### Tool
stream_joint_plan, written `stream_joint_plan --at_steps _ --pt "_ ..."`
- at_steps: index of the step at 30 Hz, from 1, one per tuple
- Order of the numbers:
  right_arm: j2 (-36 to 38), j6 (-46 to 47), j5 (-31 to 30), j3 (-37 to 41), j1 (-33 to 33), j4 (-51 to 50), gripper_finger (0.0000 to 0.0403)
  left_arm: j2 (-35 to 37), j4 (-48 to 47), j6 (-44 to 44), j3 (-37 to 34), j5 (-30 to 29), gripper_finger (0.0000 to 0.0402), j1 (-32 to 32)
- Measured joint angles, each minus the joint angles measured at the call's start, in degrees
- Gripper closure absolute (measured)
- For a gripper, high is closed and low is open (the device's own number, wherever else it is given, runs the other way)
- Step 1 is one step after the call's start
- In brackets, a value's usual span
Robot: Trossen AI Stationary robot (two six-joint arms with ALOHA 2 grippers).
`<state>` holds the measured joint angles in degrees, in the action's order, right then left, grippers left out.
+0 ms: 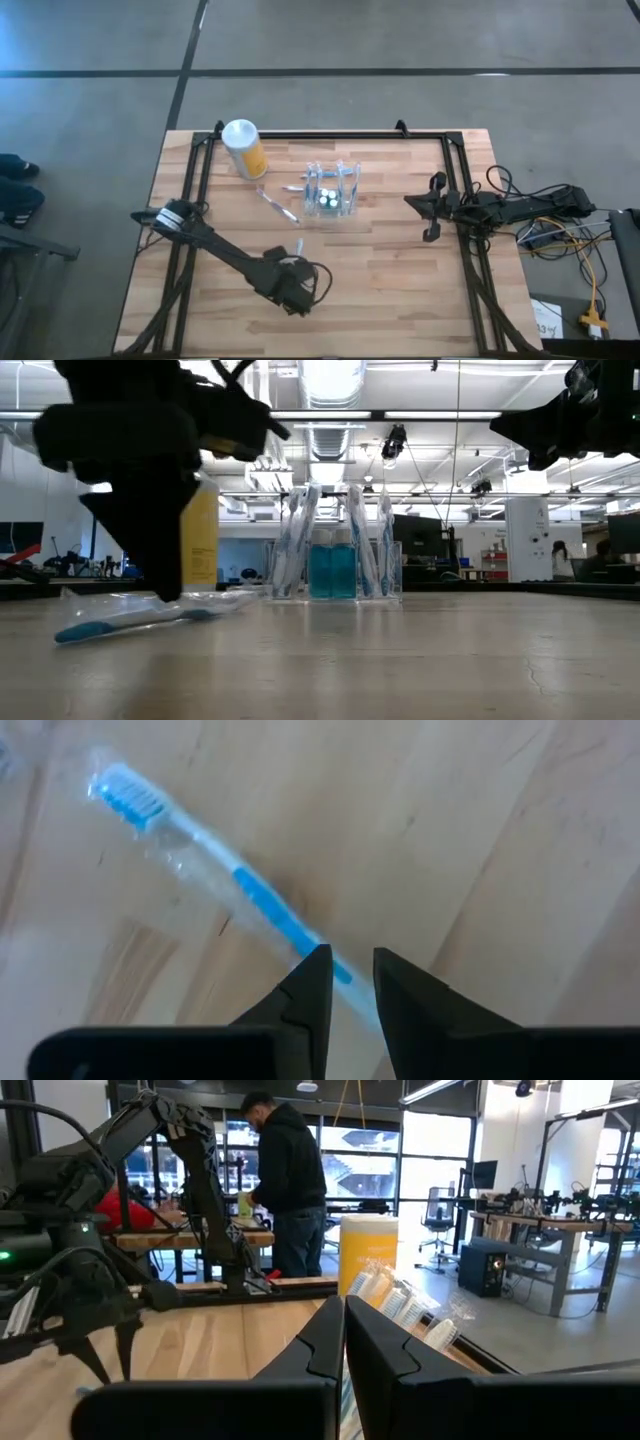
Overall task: Pick & Place toothbrushing station
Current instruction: Put the bottom blue toothbrush into the left section of the transparent organizer
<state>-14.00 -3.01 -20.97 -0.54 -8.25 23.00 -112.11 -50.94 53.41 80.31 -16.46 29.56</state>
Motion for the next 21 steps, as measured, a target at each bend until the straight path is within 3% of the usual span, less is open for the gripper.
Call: stream_joint_plan --at_steps 6,13,21 --pt "0.0 0.7 0.0 0.0 0.0 0.0 0.0394 2.5 -1.6 1.1 -0.1 -1.1 0.0321 1.0" --pt "0.0 0.6 0.0 0.0 0.0 0.0 0.0394 5.4 -1.1 7.8 -0.1 -8.2 0.0322 1.5" --pt "0.0 0.5 0.0 0.0 0.0 0.0 0.0394 5.1 -1.7 13.2 -1.0 -6.8 0.0320 0.5"
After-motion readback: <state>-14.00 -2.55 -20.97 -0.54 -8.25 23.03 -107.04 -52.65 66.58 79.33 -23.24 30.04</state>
